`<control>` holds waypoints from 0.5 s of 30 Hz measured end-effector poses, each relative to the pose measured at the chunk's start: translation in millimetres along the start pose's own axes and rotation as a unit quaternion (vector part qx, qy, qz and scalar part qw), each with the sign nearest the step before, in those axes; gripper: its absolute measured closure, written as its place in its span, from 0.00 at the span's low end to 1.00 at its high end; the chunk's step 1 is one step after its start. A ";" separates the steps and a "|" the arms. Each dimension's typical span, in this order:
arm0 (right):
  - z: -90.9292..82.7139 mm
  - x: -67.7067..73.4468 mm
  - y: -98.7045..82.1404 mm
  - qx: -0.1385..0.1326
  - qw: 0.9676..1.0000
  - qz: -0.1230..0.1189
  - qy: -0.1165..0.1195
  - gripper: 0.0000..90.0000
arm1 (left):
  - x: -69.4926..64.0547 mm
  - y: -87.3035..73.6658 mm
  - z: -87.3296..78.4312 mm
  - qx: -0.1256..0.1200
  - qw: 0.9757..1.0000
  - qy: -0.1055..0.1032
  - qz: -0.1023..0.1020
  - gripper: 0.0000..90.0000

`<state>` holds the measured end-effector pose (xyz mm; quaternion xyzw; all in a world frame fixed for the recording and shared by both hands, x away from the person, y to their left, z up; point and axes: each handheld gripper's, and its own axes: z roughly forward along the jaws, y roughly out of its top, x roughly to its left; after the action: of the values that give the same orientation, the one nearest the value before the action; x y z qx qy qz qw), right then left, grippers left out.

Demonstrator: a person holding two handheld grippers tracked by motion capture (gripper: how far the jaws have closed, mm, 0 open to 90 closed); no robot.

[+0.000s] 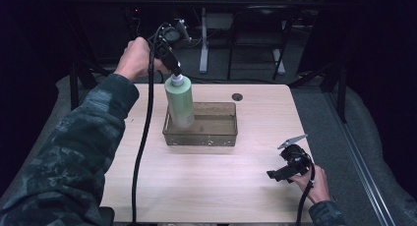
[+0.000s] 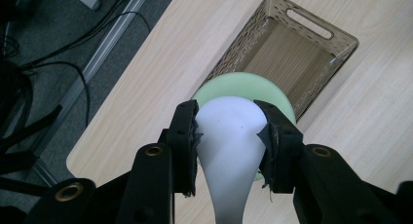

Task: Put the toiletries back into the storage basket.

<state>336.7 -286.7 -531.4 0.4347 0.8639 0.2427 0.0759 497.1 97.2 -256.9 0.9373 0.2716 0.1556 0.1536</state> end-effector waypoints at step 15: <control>-0.4 0.5 0.2 -0.003 1.000 -0.003 0.000 0.00 | 2.2 -10.3 17.2 0.009 1.000 -0.008 -0.010 0.70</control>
<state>336.4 -286.4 -530.9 0.4314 0.8647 0.2451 0.0778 500.6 103.2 -275.9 0.9370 0.2811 0.1438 0.1492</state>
